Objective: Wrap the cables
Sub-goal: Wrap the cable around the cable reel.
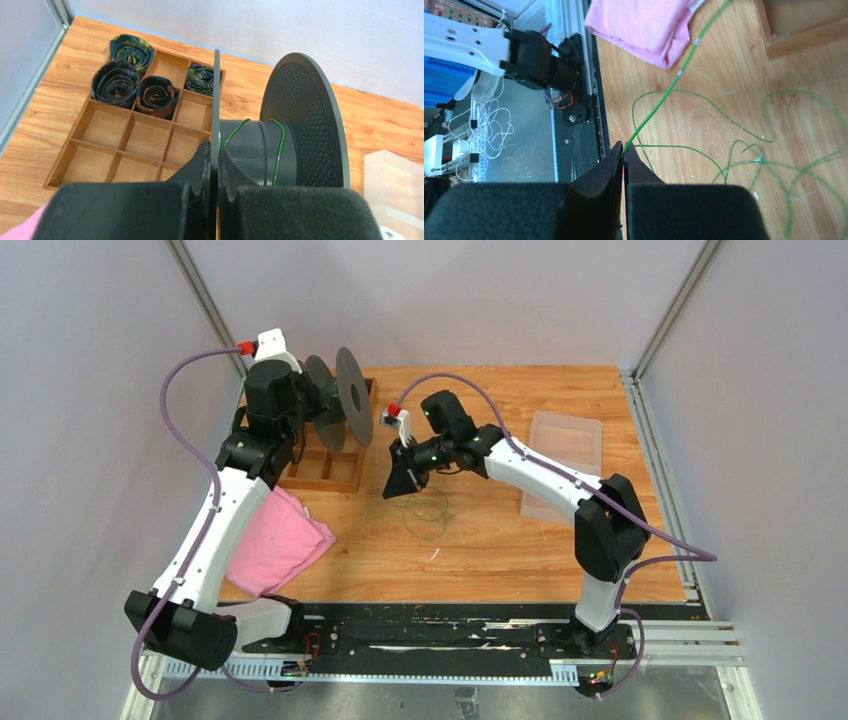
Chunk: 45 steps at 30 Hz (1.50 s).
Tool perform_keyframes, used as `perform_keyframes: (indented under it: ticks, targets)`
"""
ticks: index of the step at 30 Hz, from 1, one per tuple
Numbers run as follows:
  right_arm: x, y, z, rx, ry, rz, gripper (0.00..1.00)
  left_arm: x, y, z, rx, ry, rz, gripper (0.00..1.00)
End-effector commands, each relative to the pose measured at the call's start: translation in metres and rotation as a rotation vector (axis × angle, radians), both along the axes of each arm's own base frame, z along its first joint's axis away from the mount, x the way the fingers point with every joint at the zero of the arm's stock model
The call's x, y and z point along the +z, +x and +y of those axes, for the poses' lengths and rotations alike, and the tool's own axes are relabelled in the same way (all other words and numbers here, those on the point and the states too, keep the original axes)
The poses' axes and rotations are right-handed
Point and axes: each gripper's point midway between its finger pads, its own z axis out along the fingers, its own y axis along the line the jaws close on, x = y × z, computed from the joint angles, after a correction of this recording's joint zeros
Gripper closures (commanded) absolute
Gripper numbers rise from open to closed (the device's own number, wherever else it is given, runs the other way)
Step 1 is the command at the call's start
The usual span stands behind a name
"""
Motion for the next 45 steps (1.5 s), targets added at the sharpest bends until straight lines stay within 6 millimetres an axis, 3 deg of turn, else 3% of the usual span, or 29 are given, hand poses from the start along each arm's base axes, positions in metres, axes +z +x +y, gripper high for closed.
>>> perform_keyframes:
  ticks: [1, 7, 13, 18, 34, 45]
  targets:
    - [0.05, -0.018, 0.002, 0.061, 0.019, -0.072, 0.99, 0.034, 0.006, 0.0, 0.047, 0.051, -0.154, 1.0]
    - [0.089, -0.021, 0.006, 0.054, 0.04, -0.117, 0.99, 0.024, 0.004, -0.013, 0.02, 0.144, -0.161, 1.0]
    - [0.131, -0.008, 0.004, 0.0, 0.07, -0.222, 0.99, 0.009, -0.002, -0.037, -0.053, 0.302, -0.174, 1.0]
    - [0.156, 0.006, -0.001, -0.06, 0.088, -0.284, 0.99, 0.003, -0.006, -0.044, -0.096, 0.35, -0.18, 1.0]
    - [0.192, 0.064, -0.026, -0.234, 0.094, -0.393, 0.99, -0.013, -0.02, -0.064, -0.25, 0.402, -0.179, 1.0]
    - [0.192, 0.12, -0.049, -0.397, 0.016, -0.507, 0.99, -0.019, -0.031, -0.078, -0.341, 0.386, -0.168, 1.0]
